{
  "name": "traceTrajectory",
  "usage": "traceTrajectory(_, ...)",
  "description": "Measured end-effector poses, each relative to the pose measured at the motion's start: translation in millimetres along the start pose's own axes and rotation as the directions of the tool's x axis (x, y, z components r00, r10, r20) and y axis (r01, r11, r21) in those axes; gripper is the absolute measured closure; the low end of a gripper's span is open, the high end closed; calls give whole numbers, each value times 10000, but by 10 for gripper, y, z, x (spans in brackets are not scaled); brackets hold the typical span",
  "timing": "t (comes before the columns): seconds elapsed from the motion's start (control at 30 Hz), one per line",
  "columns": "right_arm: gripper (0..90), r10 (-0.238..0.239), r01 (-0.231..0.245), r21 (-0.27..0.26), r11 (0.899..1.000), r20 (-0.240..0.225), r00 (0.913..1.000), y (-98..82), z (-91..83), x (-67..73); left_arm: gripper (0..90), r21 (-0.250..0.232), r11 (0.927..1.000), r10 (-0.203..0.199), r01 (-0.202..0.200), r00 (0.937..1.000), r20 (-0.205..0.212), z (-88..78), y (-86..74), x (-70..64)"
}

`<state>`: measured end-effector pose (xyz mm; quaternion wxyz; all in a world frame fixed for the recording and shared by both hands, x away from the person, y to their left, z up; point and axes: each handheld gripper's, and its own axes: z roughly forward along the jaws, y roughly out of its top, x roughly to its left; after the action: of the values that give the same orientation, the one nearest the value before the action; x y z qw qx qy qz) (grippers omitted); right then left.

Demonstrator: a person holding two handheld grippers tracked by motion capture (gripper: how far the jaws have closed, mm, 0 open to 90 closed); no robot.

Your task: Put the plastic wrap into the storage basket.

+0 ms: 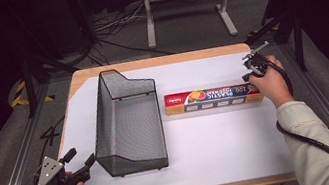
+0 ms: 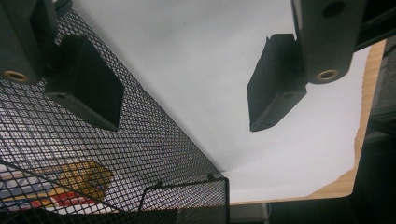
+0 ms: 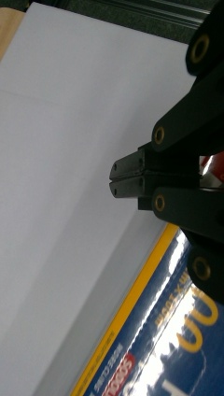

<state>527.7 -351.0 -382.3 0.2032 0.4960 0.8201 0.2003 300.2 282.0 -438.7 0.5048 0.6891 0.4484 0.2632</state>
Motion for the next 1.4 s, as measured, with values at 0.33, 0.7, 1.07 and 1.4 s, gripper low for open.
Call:
traceTrajectory(0.33,900,213,-189,940,9954,-249,9995,-18,25,-42,279,49,10000,24,-24,10000,60,-18,1,-2)
traceTrajectory(0.7,900,316,-96,1878,9822,-1147,9929,-203,-142,32,277,-69,10000,-15,16,9999,137,40,34,-8)
traceTrajectory(1.07,900,-288,877,3114,9462,-1889,9816,-519,-315,326,277,-68,10000,62,-61,9998,180,95,81,-16)
traceTrajectory(1.4,900,-594,1499,3098,9389,-2831,9573,-767,-491,589,278,-237,9997,-92,95,9999,114,117,98,-2)
